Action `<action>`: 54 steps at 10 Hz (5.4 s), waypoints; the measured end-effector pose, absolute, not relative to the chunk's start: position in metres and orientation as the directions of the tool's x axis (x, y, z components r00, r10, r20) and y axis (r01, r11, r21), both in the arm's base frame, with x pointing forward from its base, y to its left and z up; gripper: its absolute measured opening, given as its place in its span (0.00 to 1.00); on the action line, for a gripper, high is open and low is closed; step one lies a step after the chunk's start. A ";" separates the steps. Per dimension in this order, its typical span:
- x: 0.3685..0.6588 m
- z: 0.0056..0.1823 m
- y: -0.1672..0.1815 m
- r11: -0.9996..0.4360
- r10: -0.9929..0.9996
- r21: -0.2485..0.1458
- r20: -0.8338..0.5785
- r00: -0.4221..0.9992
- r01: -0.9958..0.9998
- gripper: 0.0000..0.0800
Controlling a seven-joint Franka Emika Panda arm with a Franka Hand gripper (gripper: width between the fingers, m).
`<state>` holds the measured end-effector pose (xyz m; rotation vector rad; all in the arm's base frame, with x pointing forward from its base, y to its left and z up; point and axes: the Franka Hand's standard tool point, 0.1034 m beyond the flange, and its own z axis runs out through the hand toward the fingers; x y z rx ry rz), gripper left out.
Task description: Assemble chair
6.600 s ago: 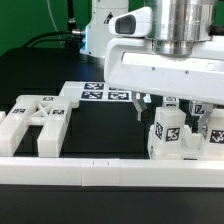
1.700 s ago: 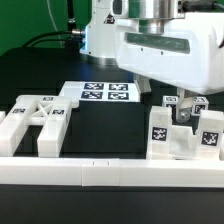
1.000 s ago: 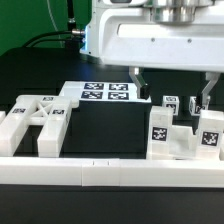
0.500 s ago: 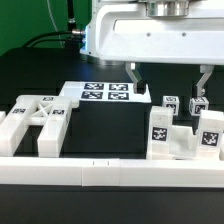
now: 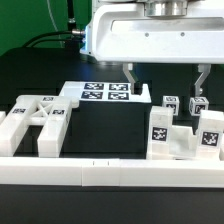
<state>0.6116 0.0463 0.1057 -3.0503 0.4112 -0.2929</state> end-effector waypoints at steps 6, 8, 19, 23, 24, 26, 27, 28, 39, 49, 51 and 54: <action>0.605 0.105 0.026 -0.999 -0.035 -0.021 0.258 0.965 -0.031 0.81; 0.593 0.089 0.034 -1.000 -0.031 -0.008 0.272 0.962 -0.030 0.81; 0.583 0.033 0.053 -0.997 -0.069 0.019 0.278 0.958 -0.077 0.81; 0.579 0.017 0.046 -0.996 -0.065 0.036 0.265 0.962 -0.077 0.81; 0.579 0.013 0.045 -0.996 -0.065 0.039 0.263 0.963 -0.077 0.81; 0.580 0.009 0.042 -0.996 -0.057 0.047 0.267 0.962 -0.072 0.81; 0.580 0.007 0.040 -0.996 -0.059 0.049 0.269 0.961 -0.075 0.81; 0.580 0.007 0.040 -0.996 -0.062 0.049 0.270 0.961 -0.077 0.81; 0.578 0.023 0.038 -0.996 -0.071 0.036 0.257 0.964 -0.083 0.31; 0.552 0.077 0.004 -0.993 -0.102 -0.041 -0.239 0.966 -0.115 0.31; 0.543 0.085 -0.002 -0.992 -0.096 -0.041 -0.395 0.914 -0.122 0.31; 0.533 0.080 -0.004 -0.990 -0.092 -0.037 -0.567 0.819 -0.137 0.31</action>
Offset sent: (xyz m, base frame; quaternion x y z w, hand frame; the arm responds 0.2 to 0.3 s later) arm 0.0000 0.0000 0.0000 0.0000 0.0000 0.0000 1.0000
